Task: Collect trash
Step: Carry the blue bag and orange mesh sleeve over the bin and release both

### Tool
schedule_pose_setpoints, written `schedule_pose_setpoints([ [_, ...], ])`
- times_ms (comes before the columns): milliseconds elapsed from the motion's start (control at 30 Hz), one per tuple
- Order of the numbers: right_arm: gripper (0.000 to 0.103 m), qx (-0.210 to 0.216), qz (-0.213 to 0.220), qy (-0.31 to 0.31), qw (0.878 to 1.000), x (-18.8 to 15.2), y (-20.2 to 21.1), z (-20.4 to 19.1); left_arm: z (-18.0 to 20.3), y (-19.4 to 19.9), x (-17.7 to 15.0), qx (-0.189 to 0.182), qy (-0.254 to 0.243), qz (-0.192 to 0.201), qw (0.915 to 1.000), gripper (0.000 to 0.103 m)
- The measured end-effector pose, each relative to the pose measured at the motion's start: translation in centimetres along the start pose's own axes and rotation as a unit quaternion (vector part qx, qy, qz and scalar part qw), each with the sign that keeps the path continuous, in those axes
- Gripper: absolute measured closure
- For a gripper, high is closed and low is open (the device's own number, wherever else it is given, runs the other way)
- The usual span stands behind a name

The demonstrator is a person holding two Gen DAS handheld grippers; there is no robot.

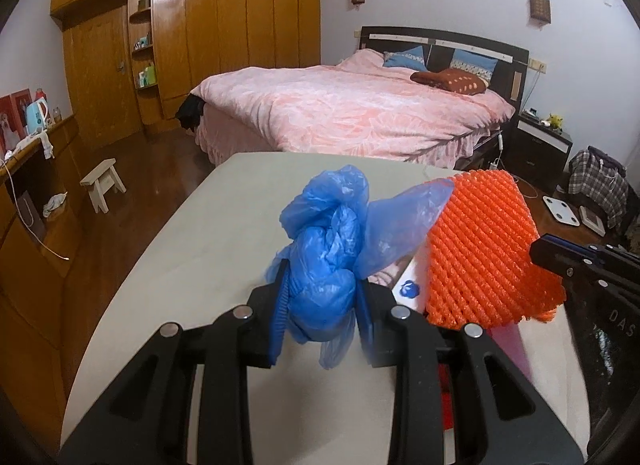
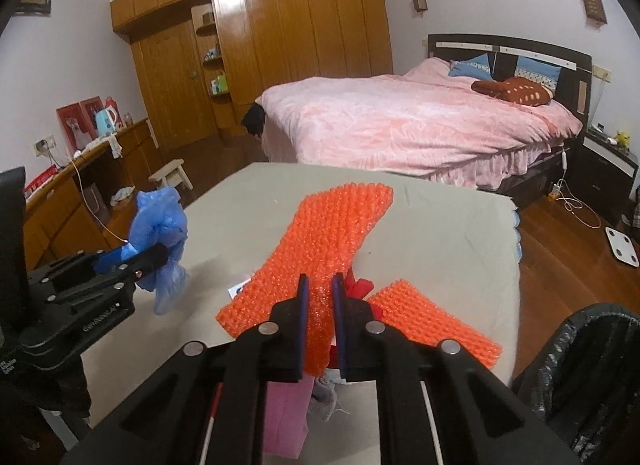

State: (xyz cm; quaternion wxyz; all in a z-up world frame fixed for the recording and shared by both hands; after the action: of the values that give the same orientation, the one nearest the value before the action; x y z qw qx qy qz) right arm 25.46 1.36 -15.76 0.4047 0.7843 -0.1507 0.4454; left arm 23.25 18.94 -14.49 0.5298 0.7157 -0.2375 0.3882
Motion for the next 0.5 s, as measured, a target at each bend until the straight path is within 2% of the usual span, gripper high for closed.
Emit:
schedule_pose_setpoints([
  [500,0.092,-0.004,0.051,0.006,0.999,2.2,6.0,0.3,2.7,3.6,1.0,-0.028,-0.01,0.023,0.9993,0.074],
])
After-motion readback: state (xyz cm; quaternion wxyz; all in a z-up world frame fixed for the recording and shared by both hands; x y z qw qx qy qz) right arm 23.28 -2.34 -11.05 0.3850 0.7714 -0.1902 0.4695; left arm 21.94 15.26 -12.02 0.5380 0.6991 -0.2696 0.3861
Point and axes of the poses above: each gripper's, at about its wrist camera, not at the fingertips, and y roughly against the way its jaws point, z to its right, x to its top, the point moved 9 cm from there along -y, roughly the way its jaws point, and after that the axes turned 13 degrees about x, right-handed, at the moved point
